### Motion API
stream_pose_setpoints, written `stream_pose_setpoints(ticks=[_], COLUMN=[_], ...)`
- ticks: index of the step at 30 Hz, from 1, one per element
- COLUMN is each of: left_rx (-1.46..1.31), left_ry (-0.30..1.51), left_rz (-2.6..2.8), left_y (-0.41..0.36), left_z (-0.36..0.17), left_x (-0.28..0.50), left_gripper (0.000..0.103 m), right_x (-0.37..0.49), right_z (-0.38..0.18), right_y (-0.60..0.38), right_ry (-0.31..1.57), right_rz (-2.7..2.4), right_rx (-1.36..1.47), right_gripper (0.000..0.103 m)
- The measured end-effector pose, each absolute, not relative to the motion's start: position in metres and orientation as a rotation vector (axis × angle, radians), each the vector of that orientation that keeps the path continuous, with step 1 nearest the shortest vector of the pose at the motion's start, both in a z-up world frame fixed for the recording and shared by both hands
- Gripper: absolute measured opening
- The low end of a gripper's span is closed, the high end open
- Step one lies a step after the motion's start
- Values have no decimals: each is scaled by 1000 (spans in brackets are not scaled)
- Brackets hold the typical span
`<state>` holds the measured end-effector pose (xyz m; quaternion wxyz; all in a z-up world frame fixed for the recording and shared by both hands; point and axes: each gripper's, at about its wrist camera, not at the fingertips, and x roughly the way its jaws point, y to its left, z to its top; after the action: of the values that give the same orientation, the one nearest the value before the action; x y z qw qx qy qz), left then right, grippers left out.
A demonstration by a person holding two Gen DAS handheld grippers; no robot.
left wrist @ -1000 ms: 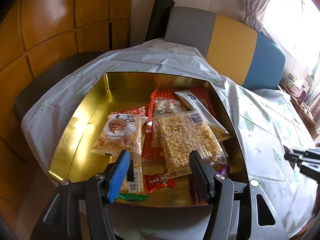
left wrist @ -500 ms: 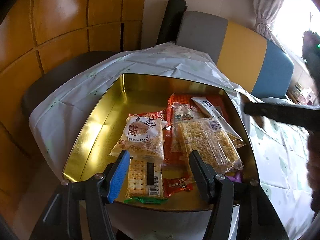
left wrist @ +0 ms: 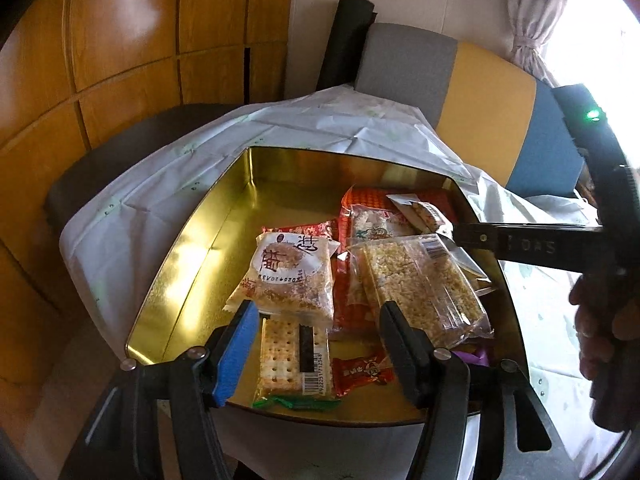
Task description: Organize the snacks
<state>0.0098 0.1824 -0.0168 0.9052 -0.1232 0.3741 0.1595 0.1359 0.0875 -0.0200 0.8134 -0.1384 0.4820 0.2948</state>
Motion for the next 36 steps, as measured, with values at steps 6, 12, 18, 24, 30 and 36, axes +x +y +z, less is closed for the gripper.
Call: stream_pose_setpoints(ticks=[6,12,18,24,30,36], left_rx=[-241,-223,-195,-172,-138,-120], left_ry=[754,738,708,688,677,669], left_rz=[341,331,312,288,247,230], left_y=[177,167,151,132,110,98], left_z=[-11,-5,1,3,3,5], left_x=[7,2,-7,-16,-23,-26], left_gripper=[69,74,75,76,80,82], right_x=[114,90,64,41,19,9], right_z=[-5,7,13,9,-1,-2], right_y=[69,52,28,-3,-21,-33], right_ry=[959,884,827,805,795,779], right_rz=[591,540,449,311,239,198], right_rx=[-282,-268,-232,-158,-149,-126], right_gripper=[31,31,32,35,35,35])
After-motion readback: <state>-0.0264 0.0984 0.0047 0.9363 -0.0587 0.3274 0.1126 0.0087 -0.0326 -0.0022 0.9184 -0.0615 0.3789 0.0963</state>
